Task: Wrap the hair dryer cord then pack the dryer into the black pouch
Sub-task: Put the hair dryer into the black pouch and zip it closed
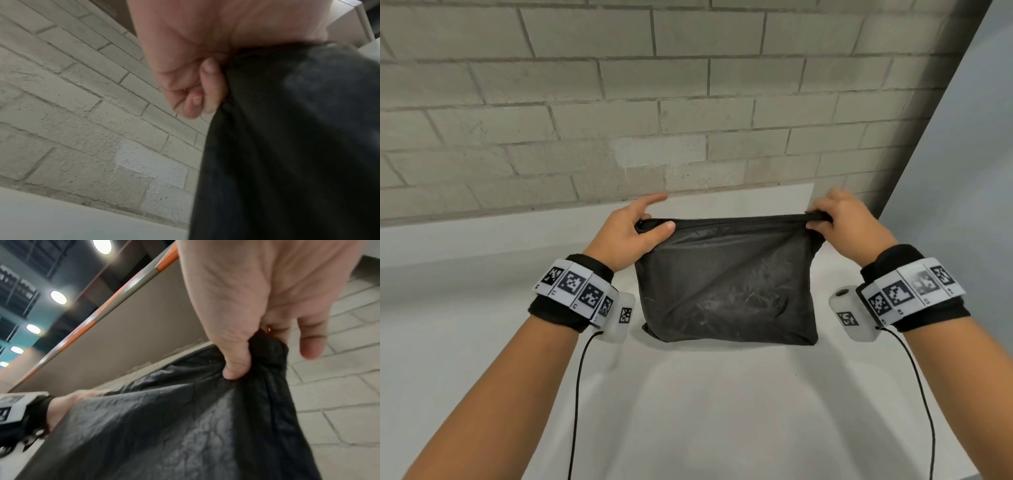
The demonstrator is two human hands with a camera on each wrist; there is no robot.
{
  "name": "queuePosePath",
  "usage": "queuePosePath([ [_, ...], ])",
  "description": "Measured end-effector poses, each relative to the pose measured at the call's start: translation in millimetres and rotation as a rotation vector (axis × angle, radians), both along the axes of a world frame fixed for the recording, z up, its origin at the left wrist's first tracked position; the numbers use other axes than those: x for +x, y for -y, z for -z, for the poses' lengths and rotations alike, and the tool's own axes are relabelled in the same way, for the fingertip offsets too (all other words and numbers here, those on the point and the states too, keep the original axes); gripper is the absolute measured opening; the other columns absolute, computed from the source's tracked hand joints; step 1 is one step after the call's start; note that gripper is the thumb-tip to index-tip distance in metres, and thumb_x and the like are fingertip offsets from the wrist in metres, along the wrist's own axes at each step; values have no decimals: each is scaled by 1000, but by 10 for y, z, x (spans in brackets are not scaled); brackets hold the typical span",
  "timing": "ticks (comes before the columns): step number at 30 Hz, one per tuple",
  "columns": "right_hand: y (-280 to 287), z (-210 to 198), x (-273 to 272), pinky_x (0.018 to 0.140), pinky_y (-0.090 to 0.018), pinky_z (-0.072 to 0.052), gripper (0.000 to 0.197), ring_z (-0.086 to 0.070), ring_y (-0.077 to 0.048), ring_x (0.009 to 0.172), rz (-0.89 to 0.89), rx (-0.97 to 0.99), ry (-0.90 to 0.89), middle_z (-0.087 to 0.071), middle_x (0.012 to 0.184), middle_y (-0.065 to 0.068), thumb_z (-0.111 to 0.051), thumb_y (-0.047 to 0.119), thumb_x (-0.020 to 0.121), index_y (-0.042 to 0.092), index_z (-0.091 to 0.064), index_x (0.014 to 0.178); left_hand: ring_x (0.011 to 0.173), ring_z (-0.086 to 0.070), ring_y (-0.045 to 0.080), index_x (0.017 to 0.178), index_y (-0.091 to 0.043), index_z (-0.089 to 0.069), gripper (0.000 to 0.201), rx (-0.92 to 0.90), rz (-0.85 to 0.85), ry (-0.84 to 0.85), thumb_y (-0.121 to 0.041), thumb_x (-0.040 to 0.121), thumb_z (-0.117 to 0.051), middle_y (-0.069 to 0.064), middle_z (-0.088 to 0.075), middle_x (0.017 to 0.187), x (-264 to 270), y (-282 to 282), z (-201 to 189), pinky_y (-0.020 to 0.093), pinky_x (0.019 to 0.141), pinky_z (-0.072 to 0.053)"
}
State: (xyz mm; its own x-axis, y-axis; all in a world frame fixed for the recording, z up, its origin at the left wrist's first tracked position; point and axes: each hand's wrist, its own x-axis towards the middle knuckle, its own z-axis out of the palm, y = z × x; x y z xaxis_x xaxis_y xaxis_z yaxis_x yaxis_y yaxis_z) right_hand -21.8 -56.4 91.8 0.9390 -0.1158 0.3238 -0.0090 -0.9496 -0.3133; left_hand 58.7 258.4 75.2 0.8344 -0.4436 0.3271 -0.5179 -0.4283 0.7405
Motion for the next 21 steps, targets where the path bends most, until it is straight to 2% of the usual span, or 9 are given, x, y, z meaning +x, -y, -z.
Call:
queuePosePath([
  [2,37,20,-3,81,-23,-34,15,-46,-27,94,-19,92,82,-49,95,-14,-57,6,86,1,-62,100,64,-55,-3,87,-29,-61,8,-10,-15,-6,-25,89,-55,-18,-59,69,26,-29,1,4,58,-40],
  [4,50,37,-32,64,-15,-40,4,-52,-17,75,-51,287,91,-54,85,-9,-56,5,87,8,-56,90,50,-49,-2,68,-24,-58,24,-28,-18,4,-23,91,-51,-12,-54,52,42,-37,20,7,50,-35],
  [6,46,97,-58,55,-8,-46,20,-55,-2,59,-82,456,73,-53,75,-4,-53,1,88,18,-48,80,45,-44,1,64,-20,-55,28,-62,-34,-3,-22,91,-50,-4,-46,53,47,-10,37,9,46,-33],
  [9,37,218,-74,60,-9,-46,36,-51,-3,62,-80,671,37,-46,78,-4,-44,-9,89,24,-37,75,43,-41,2,58,-20,-51,33,-117,-69,7,-21,91,-50,-1,-41,52,69,48,52,9,44,-30],
  [12,30,301,-75,65,-20,-45,35,-53,0,59,-62,884,49,-49,69,4,-33,-6,93,22,-37,72,42,-40,2,57,-20,-49,34,-155,-112,12,-23,91,-50,-1,-39,51,97,70,82,11,44,-30],
  [15,-22,337,-47,58,-7,-40,30,-53,1,53,125,1017,99,-44,67,1,-37,-1,94,14,-42,69,40,-39,3,57,-19,-48,35,-176,-118,3,-24,92,-50,-1,-38,49,88,74,89,14,43,-29],
  [18,8,433,-18,42,-14,-41,25,-49,-3,39,231,1095,160,-45,70,-4,-36,-11,88,11,-46,92,42,-38,4,58,-18,-48,35,-164,-117,9,-26,92,-49,-1,-38,50,78,78,88,19,46,-30],
  [20,40,495,5,39,-17,-43,42,-52,-12,51,326,1063,41,-54,81,-6,-35,-15,85,7,-38,121,44,-37,4,58,-18,-48,34,-172,-117,6,-26,91,-50,-1,-39,51,67,77,84,22,49,-31],
  [21,20,495,5,44,-19,-45,49,-51,-18,60,326,998,-20,-57,93,-12,-37,-17,83,5,-37,126,47,-37,5,58,-18,-49,34,-174,-118,5,-26,91,-50,-1,-39,51,58,73,81,22,50,-32],
])
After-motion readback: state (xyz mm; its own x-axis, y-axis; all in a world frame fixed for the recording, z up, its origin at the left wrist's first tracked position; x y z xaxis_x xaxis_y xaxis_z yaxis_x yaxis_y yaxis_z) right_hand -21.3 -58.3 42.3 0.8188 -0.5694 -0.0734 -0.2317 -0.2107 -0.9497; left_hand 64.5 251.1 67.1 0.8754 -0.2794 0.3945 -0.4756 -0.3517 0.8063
